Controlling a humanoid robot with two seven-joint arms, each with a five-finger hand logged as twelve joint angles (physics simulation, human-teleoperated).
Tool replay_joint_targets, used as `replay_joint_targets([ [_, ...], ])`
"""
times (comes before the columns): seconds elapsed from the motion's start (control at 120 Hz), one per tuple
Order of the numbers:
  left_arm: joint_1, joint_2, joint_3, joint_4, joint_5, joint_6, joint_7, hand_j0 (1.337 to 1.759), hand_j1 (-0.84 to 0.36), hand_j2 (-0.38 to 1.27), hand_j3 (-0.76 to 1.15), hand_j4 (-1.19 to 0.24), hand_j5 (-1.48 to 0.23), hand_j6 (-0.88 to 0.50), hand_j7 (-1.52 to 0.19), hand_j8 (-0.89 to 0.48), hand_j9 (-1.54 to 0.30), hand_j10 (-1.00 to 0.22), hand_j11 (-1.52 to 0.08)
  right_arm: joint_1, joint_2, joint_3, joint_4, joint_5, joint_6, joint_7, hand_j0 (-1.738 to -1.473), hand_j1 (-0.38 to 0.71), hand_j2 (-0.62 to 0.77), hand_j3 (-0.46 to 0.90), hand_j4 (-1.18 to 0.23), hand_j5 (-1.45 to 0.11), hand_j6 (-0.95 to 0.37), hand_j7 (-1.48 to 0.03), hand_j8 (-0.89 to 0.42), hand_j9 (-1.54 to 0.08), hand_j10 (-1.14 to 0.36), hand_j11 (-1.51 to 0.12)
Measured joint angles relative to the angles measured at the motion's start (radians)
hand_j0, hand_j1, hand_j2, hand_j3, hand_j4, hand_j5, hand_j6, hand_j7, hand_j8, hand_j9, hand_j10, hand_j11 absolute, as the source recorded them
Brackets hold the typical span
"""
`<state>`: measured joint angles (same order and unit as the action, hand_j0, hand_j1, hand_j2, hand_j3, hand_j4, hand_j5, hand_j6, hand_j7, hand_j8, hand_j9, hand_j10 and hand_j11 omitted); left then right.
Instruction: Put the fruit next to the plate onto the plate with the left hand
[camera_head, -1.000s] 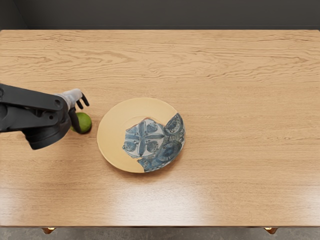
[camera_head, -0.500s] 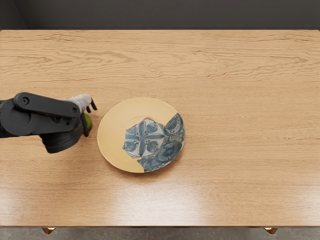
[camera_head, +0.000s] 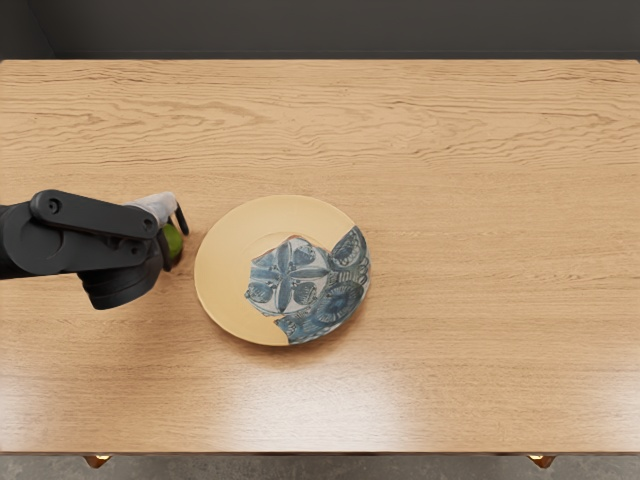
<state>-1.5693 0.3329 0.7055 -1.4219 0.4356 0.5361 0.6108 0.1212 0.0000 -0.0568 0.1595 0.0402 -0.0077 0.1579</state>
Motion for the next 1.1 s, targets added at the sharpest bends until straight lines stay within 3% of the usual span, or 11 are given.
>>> replay_joint_targets([
  [0.25,-0.006,0.008,-0.004,-0.006,-0.013,-0.005,-0.001,1.653,-0.3,0.38,0.0,-0.7,-0.96,-0.33,-0.96,-0.32,-0.95,-0.49,-0.96,0.0,0.0,0.0,0.0,0.0,0.0,0.0,-1.658,-0.32,0.0,0.0,-0.02,-0.03,-0.02,-0.03,-0.02,-0.03,-0.02,-0.03],
  [0.367,-0.015,0.01,-0.009,-0.015,-0.024,-0.015,-0.002,1.65,-0.3,0.37,0.0,-0.75,-1.07,-0.27,-1.07,-0.28,-1.06,-0.46,-1.06,0.0,0.0,0.0,0.0,0.0,0.0,0.0,-1.658,-0.32,0.0,0.0,-0.02,-0.03,-0.02,-0.03,-0.02,-0.03,-0.02,-0.03],
  [0.442,-0.025,0.013,-0.01,-0.024,-0.029,-0.02,-0.002,1.65,-0.27,0.3,0.0,-0.76,-1.11,-0.28,-1.12,-0.28,-1.11,-0.48,-1.1,0.0,0.0,0.0,0.0,0.0,0.0,0.0,-1.658,-0.32,0.0,0.0,-0.02,-0.03,-0.02,-0.03,-0.02,-0.03,-0.02,-0.03],
  [0.658,-0.084,0.075,-0.014,-0.067,-0.036,-0.055,-0.003,1.646,-0.31,0.48,0.0,-0.8,-1.19,-0.25,-1.19,-0.25,-1.18,-0.48,-1.17,0.0,0.0,0.0,0.001,0.0,0.0,0.0,-1.658,-0.32,0.0,0.0,-0.02,-0.03,-0.02,-0.03,-0.02,-0.03,-0.02,-0.03],
  [0.733,-0.11,0.129,-0.026,-0.091,-0.033,-0.078,-0.004,1.645,-0.32,0.45,0.0,-0.81,-1.19,-0.25,-1.19,-0.27,-1.19,-0.5,-1.19,0.0,0.0,0.0,0.001,0.0,0.0,0.0,-1.658,-0.32,0.0,0.0,-0.02,-0.03,-0.02,-0.03,-0.02,-0.03,-0.02,-0.03],
  [0.867,-0.103,0.271,-0.133,-0.125,-0.035,-0.219,-0.002,1.644,-0.34,0.5,0.0,-0.8,-1.21,-0.25,-1.2,-0.27,-1.19,-0.51,-1.2,0.006,0.0,0.0,0.001,0.0,0.0,-0.001,-1.658,-0.32,0.0,0.0,-0.02,-0.03,-0.02,-0.03,-0.02,-0.03,-0.02,-0.03],
  [1.1,-0.112,0.273,-0.274,-0.162,-0.065,-0.362,-0.001,1.645,-0.32,0.48,0.0,-0.8,-1.23,-0.24,-1.23,-0.26,-1.2,-0.52,-1.2,0.01,0.0,0.0,0.002,0.0,0.0,-0.001,-1.658,-0.32,0.0,0.0,-0.02,-0.03,-0.02,-0.03,-0.02,-0.03,-0.02,-0.03],
])
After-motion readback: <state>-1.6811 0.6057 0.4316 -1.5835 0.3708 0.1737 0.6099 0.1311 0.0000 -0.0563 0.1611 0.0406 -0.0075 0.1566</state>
